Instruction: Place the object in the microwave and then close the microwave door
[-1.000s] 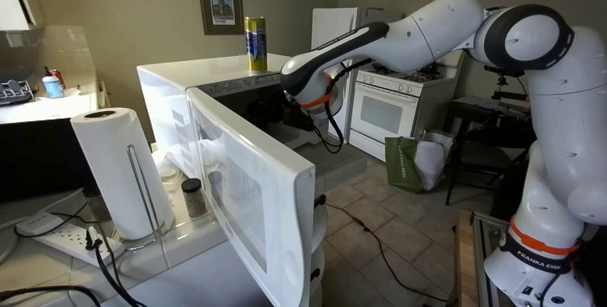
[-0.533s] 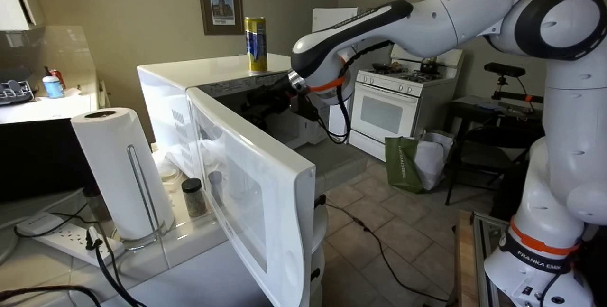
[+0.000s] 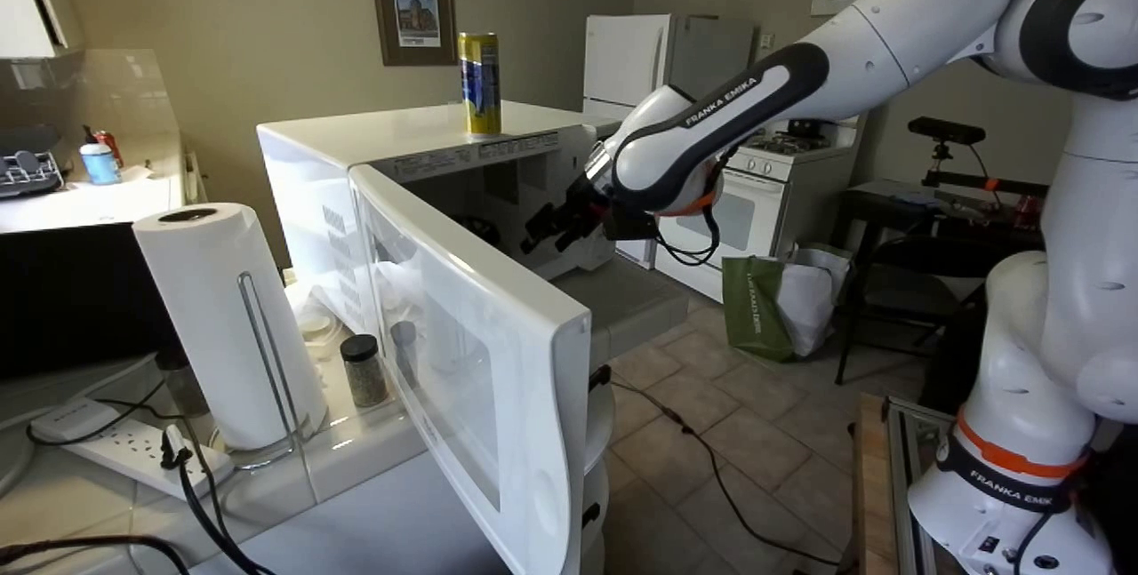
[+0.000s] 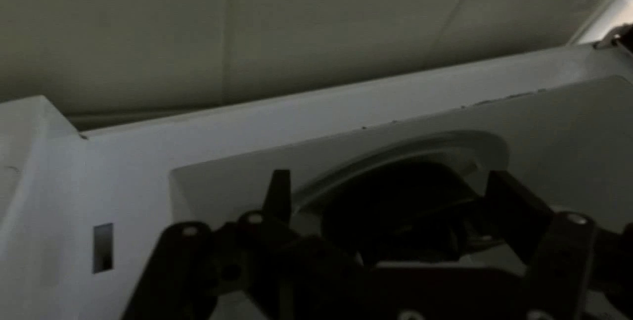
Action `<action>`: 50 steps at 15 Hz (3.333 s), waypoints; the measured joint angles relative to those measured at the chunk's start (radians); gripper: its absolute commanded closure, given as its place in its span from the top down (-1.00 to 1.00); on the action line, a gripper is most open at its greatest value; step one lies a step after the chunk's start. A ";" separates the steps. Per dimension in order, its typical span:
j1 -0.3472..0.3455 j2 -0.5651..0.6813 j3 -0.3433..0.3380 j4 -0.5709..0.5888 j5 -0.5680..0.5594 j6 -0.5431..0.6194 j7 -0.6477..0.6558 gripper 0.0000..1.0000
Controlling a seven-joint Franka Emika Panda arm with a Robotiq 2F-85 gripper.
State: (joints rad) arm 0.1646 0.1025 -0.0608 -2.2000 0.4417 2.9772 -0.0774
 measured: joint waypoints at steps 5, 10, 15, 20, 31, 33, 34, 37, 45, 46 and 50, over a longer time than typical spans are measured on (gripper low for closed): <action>0.014 -0.164 -0.010 -0.032 -0.275 -0.237 0.160 1.00; -0.012 -0.359 0.108 0.021 -0.452 -0.630 0.271 0.49; 0.013 -0.441 0.216 0.123 -0.412 -0.746 0.266 -0.30; 0.090 -0.426 0.244 0.192 -0.246 -0.662 0.170 -0.99; 0.259 -0.198 0.286 0.305 0.168 -0.611 -0.241 -1.00; 0.256 -0.157 0.301 0.321 0.168 -0.611 -0.259 -1.00; 0.253 -0.141 0.308 0.330 0.163 -0.611 -0.261 -1.00; 0.239 -0.117 0.322 0.356 0.114 -0.609 -0.252 -1.00; 0.206 -0.112 0.331 0.402 -0.288 -0.686 0.062 -1.00; 0.200 -0.112 0.331 0.414 -0.347 -0.721 0.119 -1.00; 0.176 -0.111 0.331 0.483 -0.493 -0.902 0.320 -1.00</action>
State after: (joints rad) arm 0.3404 -0.0085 0.2700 -1.7167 -0.0513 2.0756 0.2423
